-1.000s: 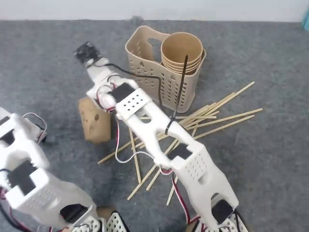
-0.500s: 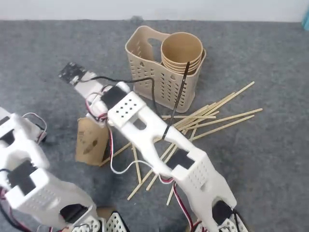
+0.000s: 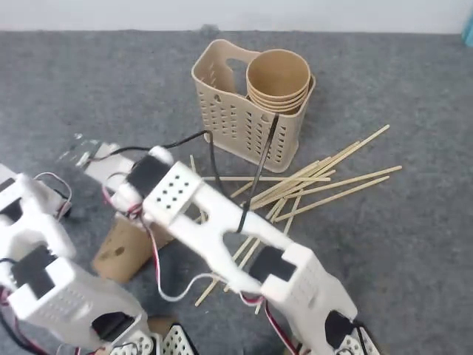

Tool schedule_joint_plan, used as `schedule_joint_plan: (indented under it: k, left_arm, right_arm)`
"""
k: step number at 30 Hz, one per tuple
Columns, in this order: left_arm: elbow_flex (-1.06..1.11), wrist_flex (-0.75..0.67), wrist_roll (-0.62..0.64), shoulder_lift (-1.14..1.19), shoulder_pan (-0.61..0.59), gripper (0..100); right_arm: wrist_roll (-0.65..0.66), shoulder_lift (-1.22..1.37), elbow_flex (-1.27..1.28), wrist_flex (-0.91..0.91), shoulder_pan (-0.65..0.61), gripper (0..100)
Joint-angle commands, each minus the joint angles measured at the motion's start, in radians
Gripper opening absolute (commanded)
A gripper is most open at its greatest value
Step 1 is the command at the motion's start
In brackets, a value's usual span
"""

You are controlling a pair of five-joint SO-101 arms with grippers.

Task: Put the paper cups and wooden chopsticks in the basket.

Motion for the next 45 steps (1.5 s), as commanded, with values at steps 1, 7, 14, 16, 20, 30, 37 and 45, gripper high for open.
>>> schedule_joint_plan:
  k: [1, 7, 14, 16, 20, 30, 37, 45]
  left_arm:
    - [-0.030, -0.006, 0.000, 0.003, 0.000, 9]
    - [-0.028, -0.014, 0.003, 0.003, -0.002, 9]
    - [-0.005, -0.133, 0.058, 0.031, -0.135, 9]
    - [-0.031, -0.161, 0.075, 0.063, -0.203, 9]
    - [-0.133, -0.164, 0.222, 0.176, -0.295, 9]
    - [-0.542, 0.106, 0.304, 0.525, -0.333, 9]
    - [-0.720, 0.270, 0.348, 0.624, -0.367, 9]
    - [-0.720, 0.279, 0.311, 0.617, -0.367, 9]
  right_arm:
    - [-0.018, -0.111, -0.021, 0.048, -0.035, 0.9]
    - [-0.074, -0.137, -0.020, 0.056, -0.022, 0.9]
    - [-0.087, -0.140, -0.025, 0.090, -0.002, 9.5]
    - [-0.083, -0.140, -0.021, 0.094, -0.004, 14.0]
    - [-0.057, -0.127, -0.020, 0.082, -0.004, 14.7]
    - [-0.060, -0.008, -0.020, 0.016, -0.005, 14.8]
    - [-0.052, 0.074, -0.026, -0.008, -0.061, 7.8]
    - [0.044, 0.047, -0.026, 0.002, -0.061, 0.8]
